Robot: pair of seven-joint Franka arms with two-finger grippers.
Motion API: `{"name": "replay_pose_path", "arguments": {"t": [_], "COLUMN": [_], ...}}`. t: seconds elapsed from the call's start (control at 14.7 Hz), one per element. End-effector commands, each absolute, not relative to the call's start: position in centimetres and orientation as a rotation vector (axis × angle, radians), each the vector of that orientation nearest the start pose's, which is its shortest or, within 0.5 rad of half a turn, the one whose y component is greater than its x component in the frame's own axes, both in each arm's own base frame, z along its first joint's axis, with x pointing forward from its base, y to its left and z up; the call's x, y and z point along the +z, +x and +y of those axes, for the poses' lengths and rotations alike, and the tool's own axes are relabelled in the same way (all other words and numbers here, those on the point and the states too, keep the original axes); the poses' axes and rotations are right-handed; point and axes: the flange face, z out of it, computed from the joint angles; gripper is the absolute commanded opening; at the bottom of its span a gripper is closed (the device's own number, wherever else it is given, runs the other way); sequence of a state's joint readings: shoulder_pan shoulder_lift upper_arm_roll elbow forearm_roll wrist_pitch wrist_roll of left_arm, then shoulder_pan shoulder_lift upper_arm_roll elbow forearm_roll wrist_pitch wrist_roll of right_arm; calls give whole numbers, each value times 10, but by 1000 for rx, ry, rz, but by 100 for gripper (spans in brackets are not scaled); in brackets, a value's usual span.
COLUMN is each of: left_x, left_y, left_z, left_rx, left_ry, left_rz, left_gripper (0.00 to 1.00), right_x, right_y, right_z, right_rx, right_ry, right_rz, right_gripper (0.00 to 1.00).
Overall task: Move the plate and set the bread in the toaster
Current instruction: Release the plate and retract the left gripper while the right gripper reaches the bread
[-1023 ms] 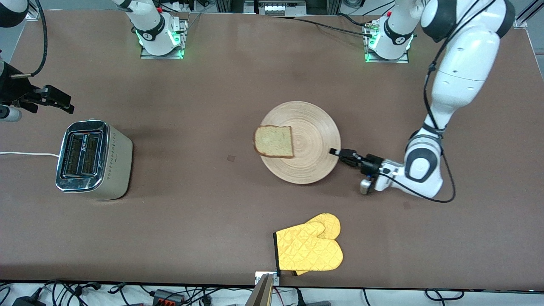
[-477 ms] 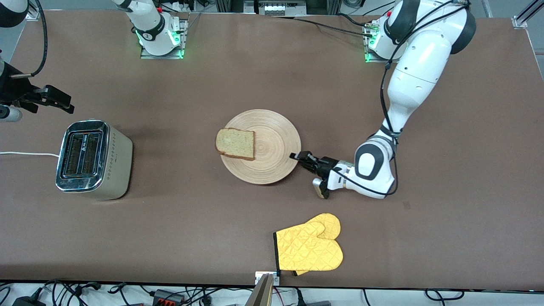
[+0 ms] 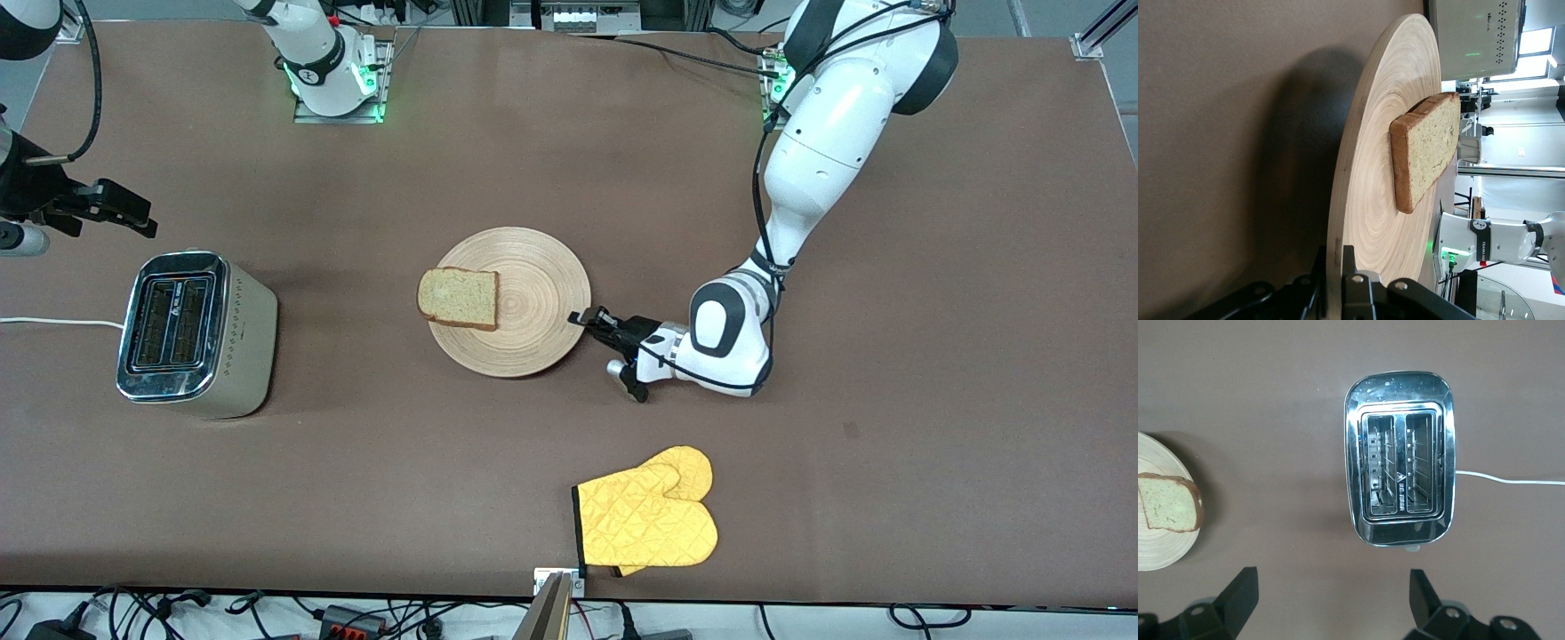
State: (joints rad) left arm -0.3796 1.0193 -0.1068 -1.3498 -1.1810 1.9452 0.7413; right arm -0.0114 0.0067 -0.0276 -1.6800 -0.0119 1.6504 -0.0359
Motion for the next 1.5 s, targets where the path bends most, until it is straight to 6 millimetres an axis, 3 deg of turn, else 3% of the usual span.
{"name": "replay_pose_path", "arguments": {"t": [0.0,0.27,0.55,0.75,1.16,1.36,1.43], "left_x": [118,117,117,130,191,227,254], "left_y": [613,616,636,651,665,664,666], "left_z": [-371,-364,-321,-259,-104,-38,-18], "left_rx": [-268,-279,-262,-339,-470,-482,-485], "left_ry": [1959,1969,2046,1984,1967,2013,2063], "left_rz": [-413,-386,-408,-387,-445,-464,-496], "left_gripper": [13,26,26,27,32,32,32], "right_x": [573,561,531,496,439,398,385], "right_y": [558,561,569,580,586,592,593], "right_z": [-21,-18,32,70,154,185,197], "right_rx": [64,68,137,211,290,294,292], "right_ry": [-3155,-3155,-3145,-3064,-3081,-3083,-3078], "right_rz": [19,11,-44,4,-44,-102,-118], "right_gripper": [100,100,100,100,100,100,100]}}
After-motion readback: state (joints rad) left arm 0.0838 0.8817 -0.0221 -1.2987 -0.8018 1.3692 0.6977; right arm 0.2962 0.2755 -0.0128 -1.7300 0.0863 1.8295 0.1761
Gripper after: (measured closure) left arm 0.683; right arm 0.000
